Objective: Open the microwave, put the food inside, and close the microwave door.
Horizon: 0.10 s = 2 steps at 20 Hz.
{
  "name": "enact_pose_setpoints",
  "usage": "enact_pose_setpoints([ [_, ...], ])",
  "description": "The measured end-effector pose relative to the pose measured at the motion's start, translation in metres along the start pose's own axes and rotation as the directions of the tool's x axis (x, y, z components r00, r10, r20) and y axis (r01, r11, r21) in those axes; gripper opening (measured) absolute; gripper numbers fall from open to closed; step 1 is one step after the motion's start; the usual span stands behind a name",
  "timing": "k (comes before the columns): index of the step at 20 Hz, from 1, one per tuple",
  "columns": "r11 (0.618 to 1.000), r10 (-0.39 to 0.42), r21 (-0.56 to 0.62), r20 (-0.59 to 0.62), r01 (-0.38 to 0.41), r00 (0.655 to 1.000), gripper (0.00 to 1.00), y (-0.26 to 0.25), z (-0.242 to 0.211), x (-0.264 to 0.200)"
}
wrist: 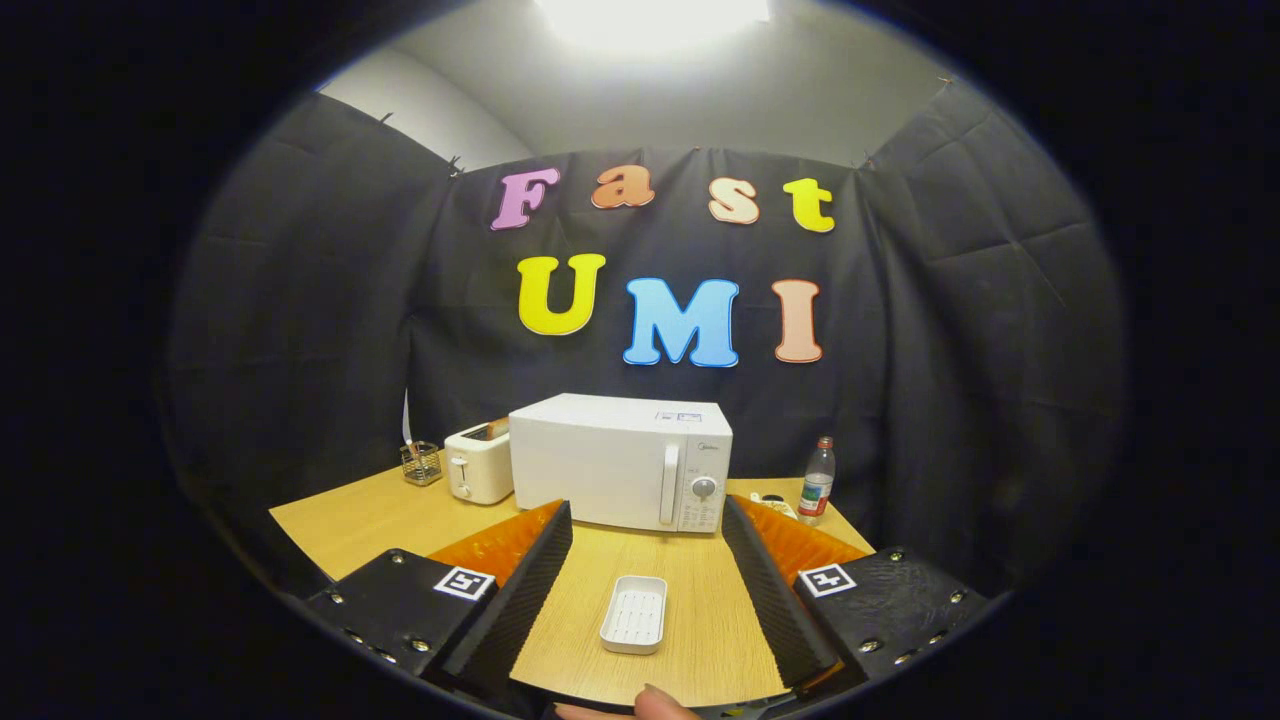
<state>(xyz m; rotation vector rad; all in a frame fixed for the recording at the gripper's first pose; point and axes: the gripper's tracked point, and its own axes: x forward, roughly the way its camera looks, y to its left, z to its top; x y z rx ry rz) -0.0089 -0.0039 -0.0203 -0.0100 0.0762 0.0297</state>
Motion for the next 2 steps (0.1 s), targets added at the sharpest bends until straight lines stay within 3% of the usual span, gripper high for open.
enact_pose_setpoints([
  [2, 1.0, 0.004, 0.016, 0.002, -0.004, 1.0, 0.95, 0.0003, 0.0019, -0.0004],
])
